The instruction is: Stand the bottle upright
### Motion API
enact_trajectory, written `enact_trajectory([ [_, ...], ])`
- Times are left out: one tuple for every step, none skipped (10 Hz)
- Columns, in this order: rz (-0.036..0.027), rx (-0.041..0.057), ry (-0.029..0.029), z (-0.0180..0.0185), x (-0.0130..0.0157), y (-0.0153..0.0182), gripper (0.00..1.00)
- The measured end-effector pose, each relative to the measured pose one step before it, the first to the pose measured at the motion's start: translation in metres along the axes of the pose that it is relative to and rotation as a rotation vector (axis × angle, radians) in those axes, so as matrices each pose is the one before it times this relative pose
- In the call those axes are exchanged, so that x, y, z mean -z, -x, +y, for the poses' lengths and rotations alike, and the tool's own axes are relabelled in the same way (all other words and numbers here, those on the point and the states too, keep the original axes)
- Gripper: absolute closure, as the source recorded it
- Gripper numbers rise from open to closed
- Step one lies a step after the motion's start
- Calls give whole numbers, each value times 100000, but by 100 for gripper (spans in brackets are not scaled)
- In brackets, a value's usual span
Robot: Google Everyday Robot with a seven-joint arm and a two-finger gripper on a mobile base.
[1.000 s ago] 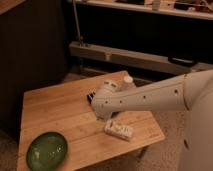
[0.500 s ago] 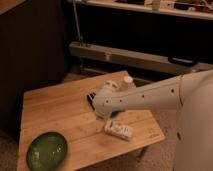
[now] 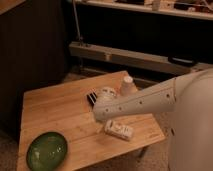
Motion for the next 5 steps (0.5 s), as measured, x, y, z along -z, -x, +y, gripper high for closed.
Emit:
enact_trajectory([
  [-447, -1164, -513, 21, -476, -39, 20],
  [-461, -1031, -22, 8, -369, -49, 20],
  [-508, -1377, 126, -128, -439, -168, 20],
  [-125, -686, 123, -62, -311, -116, 20],
  [-137, -597, 147, -69, -310, -51, 20],
])
